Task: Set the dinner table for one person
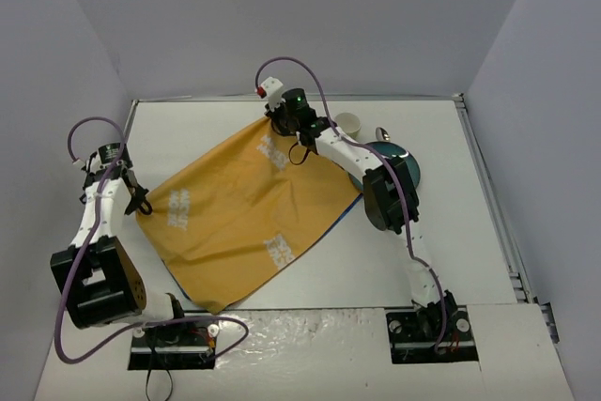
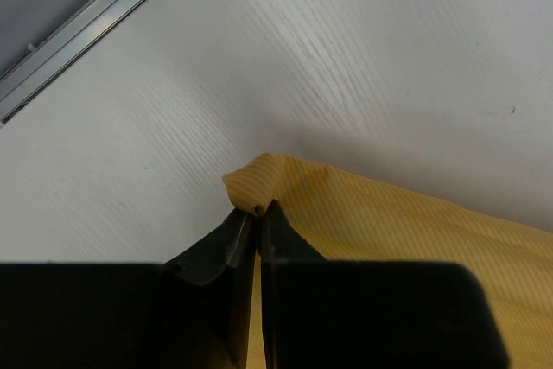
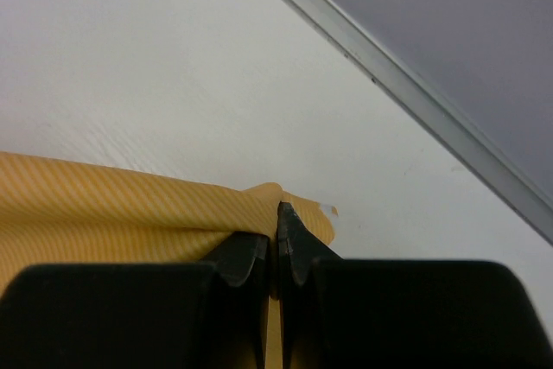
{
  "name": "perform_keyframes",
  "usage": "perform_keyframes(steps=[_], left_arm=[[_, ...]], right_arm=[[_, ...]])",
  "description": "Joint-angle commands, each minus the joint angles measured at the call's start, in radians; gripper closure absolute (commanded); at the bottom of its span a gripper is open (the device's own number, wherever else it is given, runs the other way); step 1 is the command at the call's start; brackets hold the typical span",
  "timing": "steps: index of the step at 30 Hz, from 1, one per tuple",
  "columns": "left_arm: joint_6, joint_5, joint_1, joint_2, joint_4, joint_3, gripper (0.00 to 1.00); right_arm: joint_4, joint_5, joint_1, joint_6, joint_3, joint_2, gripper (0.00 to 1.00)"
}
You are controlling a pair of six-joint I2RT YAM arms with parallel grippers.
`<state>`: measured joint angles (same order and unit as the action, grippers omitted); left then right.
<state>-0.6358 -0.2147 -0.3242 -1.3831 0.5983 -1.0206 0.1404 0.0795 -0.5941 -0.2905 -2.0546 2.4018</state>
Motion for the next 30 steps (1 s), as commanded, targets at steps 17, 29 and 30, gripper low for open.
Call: perform_keyframes(steps=[17, 29, 30], left_arm=[[-0.004, 0.058, -0.095, -0.205, -0.113, -0.336, 0.36], [0.020, 0.298, 0.030, -0.041, -0.029, -0.238, 0.05], [0.023, 0.302, 0.056, -0.043, -0.035, -0.219, 0.06]], right_arm=[[0.158, -0.093, 0.009, 0.010, -0.196, -0.033, 0.23], [-0.014, -0.117, 0.035, 0.365, 0.555, -0.595, 0.25], [-0.022, -0.124, 0.038, 0.416, 0.593, -0.616, 0.26]])
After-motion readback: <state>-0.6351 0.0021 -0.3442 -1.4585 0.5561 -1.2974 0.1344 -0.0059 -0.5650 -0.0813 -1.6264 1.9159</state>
